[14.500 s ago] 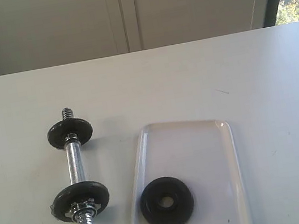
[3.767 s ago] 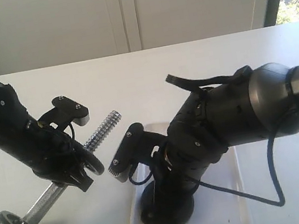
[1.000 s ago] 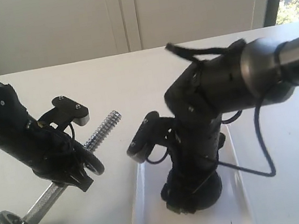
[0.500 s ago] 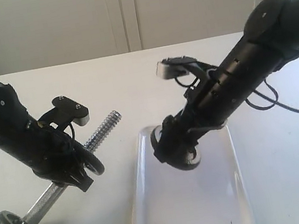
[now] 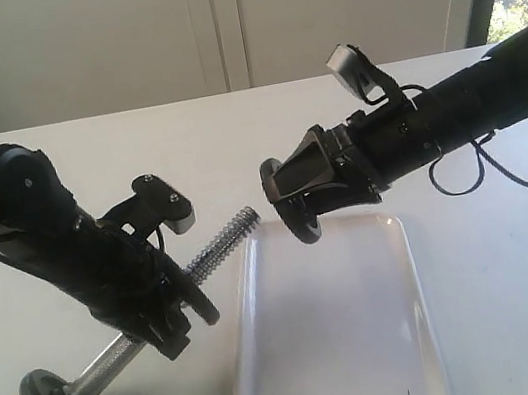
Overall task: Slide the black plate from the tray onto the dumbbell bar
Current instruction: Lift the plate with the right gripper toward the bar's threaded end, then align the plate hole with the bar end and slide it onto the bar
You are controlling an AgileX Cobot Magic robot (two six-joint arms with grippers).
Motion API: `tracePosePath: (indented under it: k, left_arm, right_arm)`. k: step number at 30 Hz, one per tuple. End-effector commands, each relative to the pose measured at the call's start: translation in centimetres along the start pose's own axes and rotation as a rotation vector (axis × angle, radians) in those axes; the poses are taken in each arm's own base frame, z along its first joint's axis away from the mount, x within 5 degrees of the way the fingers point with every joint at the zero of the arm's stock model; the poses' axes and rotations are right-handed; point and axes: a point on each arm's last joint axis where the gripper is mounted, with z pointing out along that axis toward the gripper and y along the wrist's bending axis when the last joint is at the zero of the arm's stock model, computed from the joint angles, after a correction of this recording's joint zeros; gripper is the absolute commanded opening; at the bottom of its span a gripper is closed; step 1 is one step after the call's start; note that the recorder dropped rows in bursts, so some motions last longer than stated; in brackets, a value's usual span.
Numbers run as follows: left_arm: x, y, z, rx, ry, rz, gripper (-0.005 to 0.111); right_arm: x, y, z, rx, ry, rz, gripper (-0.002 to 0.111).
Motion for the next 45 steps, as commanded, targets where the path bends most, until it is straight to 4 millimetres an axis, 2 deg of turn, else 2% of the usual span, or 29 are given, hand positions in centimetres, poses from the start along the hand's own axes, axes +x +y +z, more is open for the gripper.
tracePosePath:
  k: [1,10,18,26,33,45]
  left_arm:
    - [-0.9,-0.4,-1.3,-0.001,-0.076,-0.016,0.0]
    - [-1.2,-0.9,-1.3,0.032,-0.102,0.027,0.0]
    - [-1.3,-1.0,-1.3,0.047,-0.113,0.035,0.0]
    - [-1.5,-1.4,-1.4,0.084,-0.14,0.057,0.0]
    - [-1.5,-1.4,-1.4,0.084,-0.14,0.057,0.0]
    - [-1.6,-1.2,-1.4,0.072,-0.15,0.04,0.0]
  right_arm:
    - [-0.9,-0.1,-0.2,-0.074,-0.088,0.022,0.0]
    - [-1.0,-1.6,0.7,-0.082,-0.082,0.072,0.0]
    - [-1.4,-1.5,0.8,-0.099,-0.124,0.093,0.0]
    - [-1.5,-0.8,1.7,-0.122,-0.13,0.071,0.0]
    - [-1.2,-1.0,2.4,-0.129,-0.111,0.082,0.0]
    - [-1.3,-1.2,2.1,-0.124,-0.121,0.087,0.0]
